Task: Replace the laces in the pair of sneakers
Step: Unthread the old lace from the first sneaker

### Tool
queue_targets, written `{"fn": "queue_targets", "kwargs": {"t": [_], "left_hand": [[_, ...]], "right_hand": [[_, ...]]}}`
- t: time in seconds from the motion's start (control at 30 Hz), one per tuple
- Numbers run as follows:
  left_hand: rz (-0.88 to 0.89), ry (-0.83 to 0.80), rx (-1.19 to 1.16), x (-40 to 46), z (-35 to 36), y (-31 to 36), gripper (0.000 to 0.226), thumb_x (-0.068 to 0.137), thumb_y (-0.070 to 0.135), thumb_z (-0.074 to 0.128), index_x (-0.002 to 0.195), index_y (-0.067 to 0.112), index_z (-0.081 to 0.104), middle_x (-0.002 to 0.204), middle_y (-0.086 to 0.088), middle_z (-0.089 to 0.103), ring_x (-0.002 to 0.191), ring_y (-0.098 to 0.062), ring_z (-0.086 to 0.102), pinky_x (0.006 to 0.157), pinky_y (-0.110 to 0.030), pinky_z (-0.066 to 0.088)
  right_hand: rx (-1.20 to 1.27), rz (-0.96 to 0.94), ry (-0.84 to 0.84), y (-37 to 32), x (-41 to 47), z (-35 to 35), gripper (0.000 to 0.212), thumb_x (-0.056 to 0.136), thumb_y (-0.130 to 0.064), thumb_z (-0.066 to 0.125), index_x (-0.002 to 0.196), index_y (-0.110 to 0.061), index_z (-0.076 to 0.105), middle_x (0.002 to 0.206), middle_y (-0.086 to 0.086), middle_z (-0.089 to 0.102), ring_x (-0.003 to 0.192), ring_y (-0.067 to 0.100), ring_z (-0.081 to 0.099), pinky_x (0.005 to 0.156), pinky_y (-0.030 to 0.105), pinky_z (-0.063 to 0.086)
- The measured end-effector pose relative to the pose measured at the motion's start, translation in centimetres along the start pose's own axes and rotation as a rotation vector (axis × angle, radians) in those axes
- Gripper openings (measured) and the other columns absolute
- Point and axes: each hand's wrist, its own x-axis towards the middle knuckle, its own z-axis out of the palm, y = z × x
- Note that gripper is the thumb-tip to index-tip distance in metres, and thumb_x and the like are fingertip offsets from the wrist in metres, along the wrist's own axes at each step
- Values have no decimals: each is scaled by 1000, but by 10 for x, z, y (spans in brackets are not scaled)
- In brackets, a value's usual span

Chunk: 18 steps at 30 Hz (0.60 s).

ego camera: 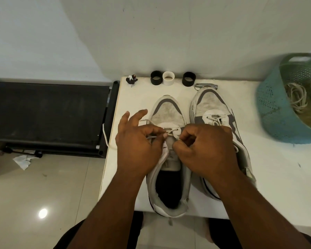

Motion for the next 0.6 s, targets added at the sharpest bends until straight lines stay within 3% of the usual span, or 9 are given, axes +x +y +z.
{"fn": "queue_targets", "kwargs": {"t": [0.1, 0.23, 0.27, 0.37, 0.4, 0.47, 0.53, 0.6], "left_hand": [[-8, 88, 28, 2, -2, -1, 1, 90, 35, 76, 91, 34, 76, 138, 10, 60, 144, -20, 36, 115, -51, 33], [-113, 241, -30, 7, -5, -10, 13, 99, 40, 61, 98, 29, 68, 121, 6, 64, 126, -21, 54, 112, -43, 40], [-151, 288, -58, 6, -7, -11, 11, 99, 37, 62, 103, 29, 68, 124, 5, 63, 127, -21, 53, 111, -38, 40], [-144, 380, -73, 2, -13, -2, 26, 96, 34, 70, 121, 27, 67, 128, 6, 61, 123, -13, 54, 94, -17, 37], [-81, 349, -122, 0, -15, 1, 25, 94, 35, 73, 118, 27, 69, 118, 10, 65, 110, -9, 59, 86, -14, 40], [58, 134, -295, -4, -17, 4, 18, 88, 33, 77, 104, 25, 72, 92, 15, 69, 81, -9, 65, 68, -18, 48], [125, -122, -373, -9, -17, 3, 21, 83, 31, 78, 101, 24, 70, 80, 11, 67, 70, -11, 62, 61, -22, 50], [152, -251, -339, -11, -17, -1, 29, 79, 31, 78, 104, 26, 65, 81, 10, 62, 70, -9, 59, 61, -20, 48]], "right_hand": [[-28, 0, -1, 0, 0, 0, 26, 72, -53, 56, 67, -29, 67, 56, -17, 60, 60, 2, 59, 97, 44, 43], [-30, -2, -2, 1, -1, -1, 19, 74, -47, 58, 73, -31, 68, 62, -16, 63, 63, 2, 60, 97, 46, 44], [-36, -16, 3, 2, -1, 0, 19, 75, -43, 57, 82, -33, 72, 71, -15, 67, 70, 6, 63, 96, 48, 44], [-105, -120, -42, -7, -4, 3, 46, 74, -32, 51, 115, -33, 73, 110, -8, 68, 100, 21, 63, 95, 51, 43], [-136, -154, -75, -9, -4, 7, 54, 72, -39, 46, 119, -32, 72, 118, -6, 65, 108, 24, 60, 95, 51, 41], [-210, -167, -150, -15, -6, 13, 66, 69, -53, 36, 120, -32, 70, 126, -5, 61, 116, 25, 54, 93, 48, 36], [-304, -153, -157, -16, -5, 17, 49, 74, -54, 52, 115, -35, 71, 126, -6, 60, 115, 24, 54, 90, 45, 36], [-353, -127, -139, -13, -2, 22, 38, 70, -48, 73, 107, -37, 72, 119, -8, 61, 110, 22, 55, 90, 44, 37]]}}
